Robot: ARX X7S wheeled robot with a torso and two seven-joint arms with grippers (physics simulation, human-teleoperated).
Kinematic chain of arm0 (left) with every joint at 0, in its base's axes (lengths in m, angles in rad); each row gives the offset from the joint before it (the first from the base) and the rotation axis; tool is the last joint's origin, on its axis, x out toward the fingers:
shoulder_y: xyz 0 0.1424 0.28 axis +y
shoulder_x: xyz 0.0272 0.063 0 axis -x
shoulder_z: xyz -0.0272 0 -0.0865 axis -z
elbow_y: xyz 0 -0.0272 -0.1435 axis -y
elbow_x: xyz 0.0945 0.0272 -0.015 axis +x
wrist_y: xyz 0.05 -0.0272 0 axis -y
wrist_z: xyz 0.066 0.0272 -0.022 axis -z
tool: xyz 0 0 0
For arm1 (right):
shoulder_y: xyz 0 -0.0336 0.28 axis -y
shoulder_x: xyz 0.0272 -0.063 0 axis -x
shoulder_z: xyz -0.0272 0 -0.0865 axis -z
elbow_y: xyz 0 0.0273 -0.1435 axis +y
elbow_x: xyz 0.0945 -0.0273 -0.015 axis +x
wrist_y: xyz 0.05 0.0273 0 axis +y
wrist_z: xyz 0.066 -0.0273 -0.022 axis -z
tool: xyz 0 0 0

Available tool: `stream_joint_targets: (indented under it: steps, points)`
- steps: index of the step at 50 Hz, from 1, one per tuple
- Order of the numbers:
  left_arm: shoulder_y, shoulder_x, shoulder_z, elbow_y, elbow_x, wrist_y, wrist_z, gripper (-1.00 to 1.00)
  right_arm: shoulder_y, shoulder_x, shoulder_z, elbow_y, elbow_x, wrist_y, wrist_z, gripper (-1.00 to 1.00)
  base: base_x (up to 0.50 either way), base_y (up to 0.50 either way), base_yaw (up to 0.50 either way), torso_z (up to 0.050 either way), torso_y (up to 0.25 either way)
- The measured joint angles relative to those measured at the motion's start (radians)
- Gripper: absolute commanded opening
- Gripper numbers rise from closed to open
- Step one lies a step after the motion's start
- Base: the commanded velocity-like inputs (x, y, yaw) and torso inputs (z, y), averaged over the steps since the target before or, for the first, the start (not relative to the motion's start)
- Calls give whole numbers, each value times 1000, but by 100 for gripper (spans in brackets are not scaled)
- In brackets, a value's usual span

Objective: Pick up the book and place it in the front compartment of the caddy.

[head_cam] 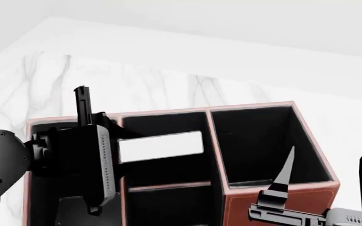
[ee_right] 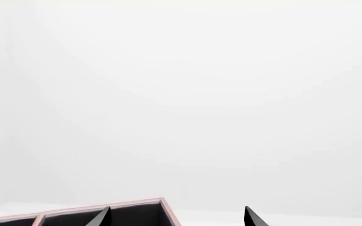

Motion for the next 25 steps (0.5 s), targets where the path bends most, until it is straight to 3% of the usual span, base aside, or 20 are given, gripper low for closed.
stream_joint_targets:
  steps: [25]
  points:
    - [-24,110,-4,-260,-73,0,85,-100,3,9,4,0,16,-1,4,100,0,0,0,0,2]
